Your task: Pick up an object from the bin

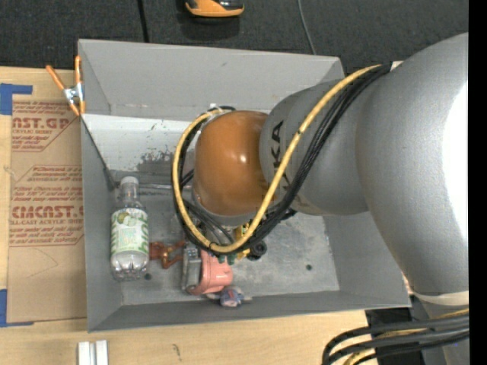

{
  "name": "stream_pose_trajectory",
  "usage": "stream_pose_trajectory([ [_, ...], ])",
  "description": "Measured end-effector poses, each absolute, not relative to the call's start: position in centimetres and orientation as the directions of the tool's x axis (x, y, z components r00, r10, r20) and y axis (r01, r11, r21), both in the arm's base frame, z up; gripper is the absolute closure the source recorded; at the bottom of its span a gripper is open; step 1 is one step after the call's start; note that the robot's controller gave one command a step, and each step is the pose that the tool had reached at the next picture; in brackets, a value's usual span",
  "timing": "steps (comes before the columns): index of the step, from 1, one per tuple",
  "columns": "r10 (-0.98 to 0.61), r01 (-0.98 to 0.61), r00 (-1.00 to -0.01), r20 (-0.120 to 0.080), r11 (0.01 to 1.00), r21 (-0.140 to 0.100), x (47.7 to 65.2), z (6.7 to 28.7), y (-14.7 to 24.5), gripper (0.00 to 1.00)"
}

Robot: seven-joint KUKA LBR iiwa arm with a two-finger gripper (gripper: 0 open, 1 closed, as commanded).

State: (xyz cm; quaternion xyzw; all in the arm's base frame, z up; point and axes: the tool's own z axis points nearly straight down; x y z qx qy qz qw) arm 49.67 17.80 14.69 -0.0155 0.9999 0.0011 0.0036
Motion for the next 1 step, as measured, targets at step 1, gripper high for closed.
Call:
stream_pose_trajectory([
  [1,-0.199,-0.199,-0.98,-0.005,0.98,0.0,50.99,9.32,20.55,0.0],
])
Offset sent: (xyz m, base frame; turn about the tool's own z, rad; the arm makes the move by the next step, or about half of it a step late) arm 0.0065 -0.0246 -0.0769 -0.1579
